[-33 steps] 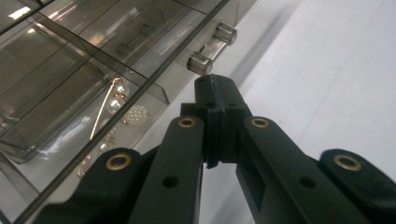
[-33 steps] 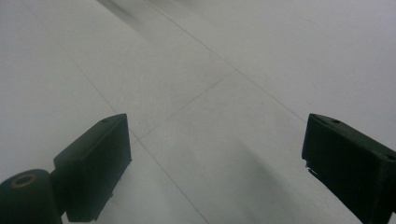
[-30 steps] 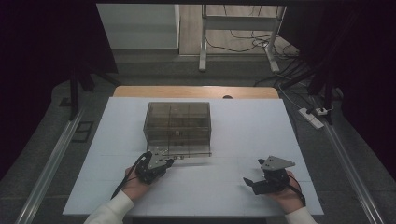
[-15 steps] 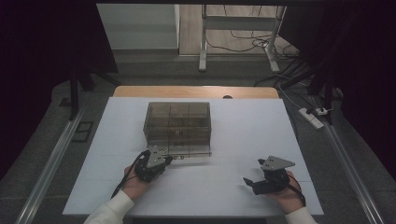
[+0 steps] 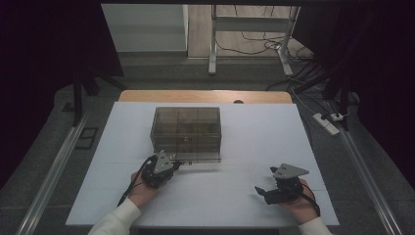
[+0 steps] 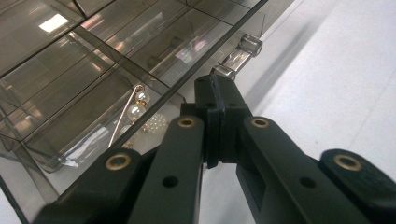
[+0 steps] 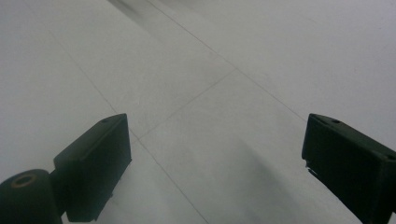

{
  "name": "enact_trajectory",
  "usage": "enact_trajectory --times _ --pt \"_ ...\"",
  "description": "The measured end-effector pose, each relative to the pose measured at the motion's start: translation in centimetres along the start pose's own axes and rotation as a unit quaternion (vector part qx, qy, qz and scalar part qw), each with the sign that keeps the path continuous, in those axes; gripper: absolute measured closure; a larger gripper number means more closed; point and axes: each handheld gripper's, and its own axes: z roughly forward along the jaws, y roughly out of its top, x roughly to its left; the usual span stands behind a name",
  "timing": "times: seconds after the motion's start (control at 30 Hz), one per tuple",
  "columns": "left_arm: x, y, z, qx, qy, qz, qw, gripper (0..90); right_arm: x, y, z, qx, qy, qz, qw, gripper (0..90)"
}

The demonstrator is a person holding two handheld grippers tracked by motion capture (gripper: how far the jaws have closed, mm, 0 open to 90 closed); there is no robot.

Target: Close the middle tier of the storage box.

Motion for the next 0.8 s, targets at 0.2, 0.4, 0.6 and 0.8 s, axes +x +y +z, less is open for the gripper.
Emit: enact_trajectory --times 0.2,0.4,0.6,0.8 --pt "0.18 0.09 0.18 -0.002 0.002 -0.001 1.0 88.6 0.01 0.0 0.0 0.0 0.0 -0.001 1.0 7.9" --pt "0.37 0.17 0.36 -0.003 0.004 -0.003 1.0 88.6 0.01 0.01 0.02 0.0 0.0 -0.001 1.0 7.9" --pt "0.57 0.22 0.48 -0.005 0.003 -0.007 1.0 88.5 0.01 0.03 0.01 0.001 0.0 -0.002 1.0 7.9" --pt "0.86 0.26 0.73 -0.005 0.007 -0.009 0.9999 88.1 0.0 0.03 0.03 0.002 0.001 -0.002 1.0 7.9"
